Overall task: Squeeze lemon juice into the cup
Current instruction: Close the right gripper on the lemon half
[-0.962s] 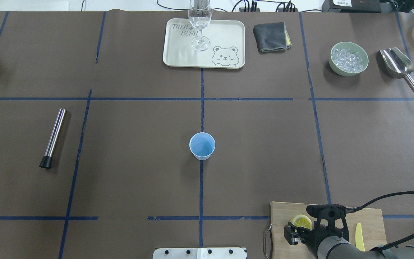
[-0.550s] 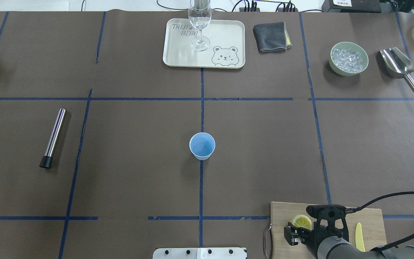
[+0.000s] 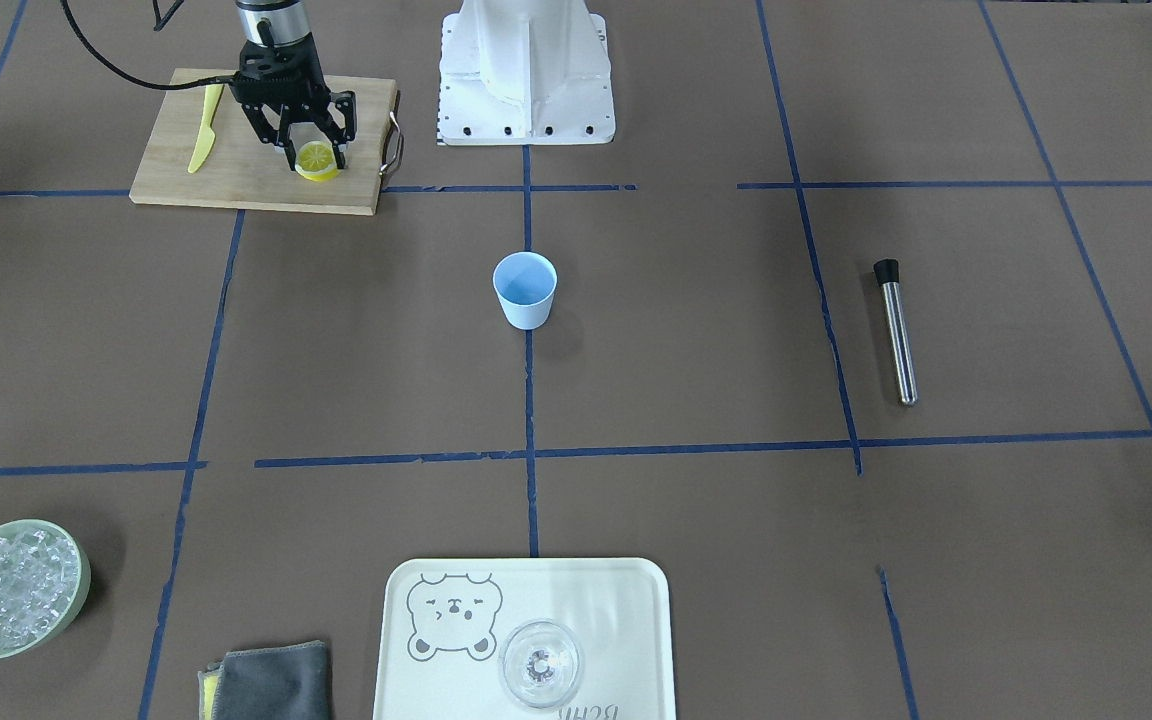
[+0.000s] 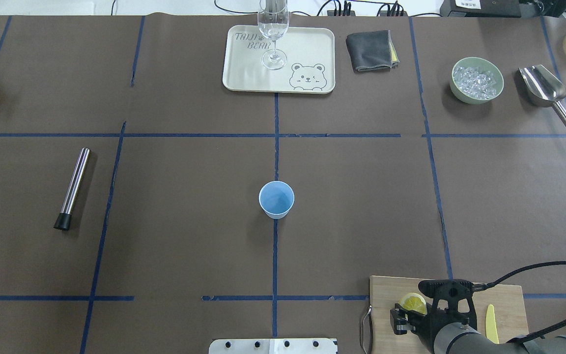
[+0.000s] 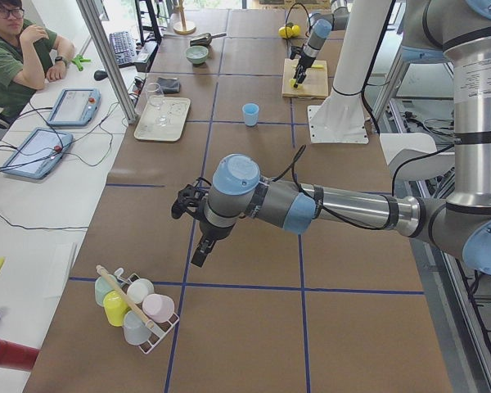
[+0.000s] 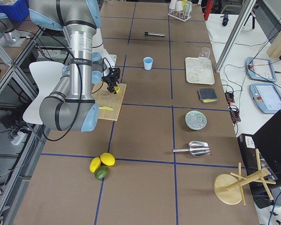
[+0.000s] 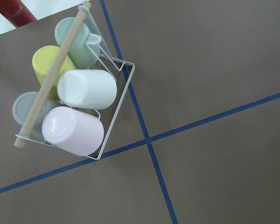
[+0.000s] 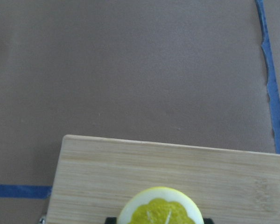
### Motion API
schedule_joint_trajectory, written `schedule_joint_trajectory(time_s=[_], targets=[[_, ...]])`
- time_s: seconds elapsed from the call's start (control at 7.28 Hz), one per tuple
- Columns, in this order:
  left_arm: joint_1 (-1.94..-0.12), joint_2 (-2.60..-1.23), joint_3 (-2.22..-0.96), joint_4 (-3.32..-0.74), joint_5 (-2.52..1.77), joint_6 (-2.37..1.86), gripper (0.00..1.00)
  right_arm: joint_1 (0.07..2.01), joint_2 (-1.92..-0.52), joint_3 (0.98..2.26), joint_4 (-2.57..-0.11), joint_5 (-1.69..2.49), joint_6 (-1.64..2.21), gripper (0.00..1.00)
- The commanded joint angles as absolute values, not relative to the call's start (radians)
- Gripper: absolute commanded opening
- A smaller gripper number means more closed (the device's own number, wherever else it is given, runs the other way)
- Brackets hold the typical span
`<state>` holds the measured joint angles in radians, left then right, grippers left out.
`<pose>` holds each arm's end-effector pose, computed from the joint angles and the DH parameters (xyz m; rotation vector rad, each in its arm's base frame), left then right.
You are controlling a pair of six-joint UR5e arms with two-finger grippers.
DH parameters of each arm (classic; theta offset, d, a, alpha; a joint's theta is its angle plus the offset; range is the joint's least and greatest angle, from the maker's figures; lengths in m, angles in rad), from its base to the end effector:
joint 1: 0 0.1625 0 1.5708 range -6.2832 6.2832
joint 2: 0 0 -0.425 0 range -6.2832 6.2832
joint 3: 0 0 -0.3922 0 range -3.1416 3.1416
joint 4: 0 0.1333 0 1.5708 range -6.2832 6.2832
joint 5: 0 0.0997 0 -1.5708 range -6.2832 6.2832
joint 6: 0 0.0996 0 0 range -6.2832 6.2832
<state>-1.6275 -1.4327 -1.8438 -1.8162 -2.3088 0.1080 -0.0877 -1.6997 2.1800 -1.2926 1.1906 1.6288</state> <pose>-0.0917 -0.4456 0.5621 0.4218 0.6971 0.1887 -0.4424 -0.1320 0.4013 0.3061 -0.7732 0.1162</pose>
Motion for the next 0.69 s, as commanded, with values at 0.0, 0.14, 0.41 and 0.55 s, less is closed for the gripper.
schedule_joint_trajectory(time_s=[0.0,0.14,0.41,0.55], targets=[[-1.628,-1.433,-1.844,-1.816,-2.309,0.107,1.00,-0.084,-1.700,2.197,-1.293,1.193,1.626,0.14],[-1.628,-1.433,-1.844,-1.816,-2.309,0.107,1.00,-0.080,-1.701,2.232,-1.301,1.195,1.623,0.14],[-1.628,-1.433,-1.844,-1.816,-2.309,0.107,1.00,-0.055,-1.700,2.246,-1.305,1.203,1.621,0.14],[-1.628,-1.433,-1.844,-1.816,-2.309,0.107,1.00,-0.032,-1.700,2.253,-1.307,1.222,1.620,0.14]])
